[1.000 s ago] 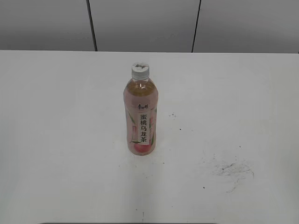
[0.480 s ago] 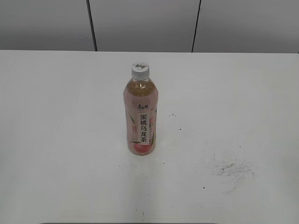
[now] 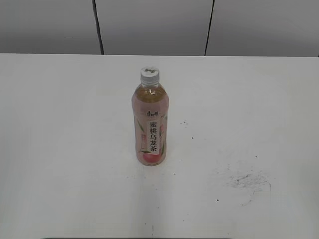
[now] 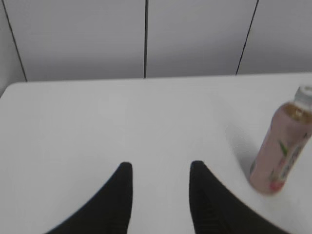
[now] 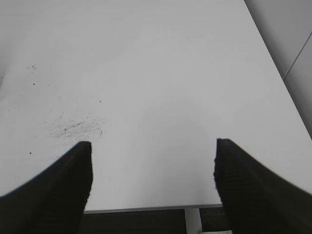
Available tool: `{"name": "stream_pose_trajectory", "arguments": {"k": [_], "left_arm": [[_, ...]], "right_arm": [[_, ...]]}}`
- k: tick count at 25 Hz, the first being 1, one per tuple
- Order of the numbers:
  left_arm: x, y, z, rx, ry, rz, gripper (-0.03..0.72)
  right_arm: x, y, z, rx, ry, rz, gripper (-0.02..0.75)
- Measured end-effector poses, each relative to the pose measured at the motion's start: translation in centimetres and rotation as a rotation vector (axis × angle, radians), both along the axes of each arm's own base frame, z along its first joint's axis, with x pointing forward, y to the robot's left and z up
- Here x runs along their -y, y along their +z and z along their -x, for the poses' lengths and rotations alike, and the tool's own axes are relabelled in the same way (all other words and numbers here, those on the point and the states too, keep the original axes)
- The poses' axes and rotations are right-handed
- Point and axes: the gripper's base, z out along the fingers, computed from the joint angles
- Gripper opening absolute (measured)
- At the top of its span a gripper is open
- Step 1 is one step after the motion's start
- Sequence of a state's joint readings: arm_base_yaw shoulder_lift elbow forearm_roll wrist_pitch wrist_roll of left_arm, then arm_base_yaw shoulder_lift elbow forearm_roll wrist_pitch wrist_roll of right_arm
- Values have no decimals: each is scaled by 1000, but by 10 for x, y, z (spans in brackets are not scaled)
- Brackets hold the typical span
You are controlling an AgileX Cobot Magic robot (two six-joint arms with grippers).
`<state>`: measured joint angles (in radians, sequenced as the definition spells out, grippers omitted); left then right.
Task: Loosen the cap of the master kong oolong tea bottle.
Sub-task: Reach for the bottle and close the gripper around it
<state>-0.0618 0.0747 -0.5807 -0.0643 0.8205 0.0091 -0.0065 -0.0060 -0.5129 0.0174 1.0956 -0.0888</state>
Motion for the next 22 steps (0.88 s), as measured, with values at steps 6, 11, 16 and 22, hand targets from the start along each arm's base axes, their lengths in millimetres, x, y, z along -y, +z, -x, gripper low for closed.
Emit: {"name": "stream_pose_trajectory", "arguments": {"k": [6, 11, 16, 22], "left_arm": [[2, 4, -49, 85, 16, 25, 242], [2, -24, -102, 155, 51, 65, 242], [1, -44, -148, 230, 95, 80, 242], [14, -75, -201, 279, -12, 55, 244]], "right_arm": [[0, 0, 0, 0, 0, 0, 587], [0, 0, 0, 0, 0, 0, 587], [0, 0, 0, 0, 0, 0, 587], [0, 0, 0, 0, 0, 0, 587]]}}
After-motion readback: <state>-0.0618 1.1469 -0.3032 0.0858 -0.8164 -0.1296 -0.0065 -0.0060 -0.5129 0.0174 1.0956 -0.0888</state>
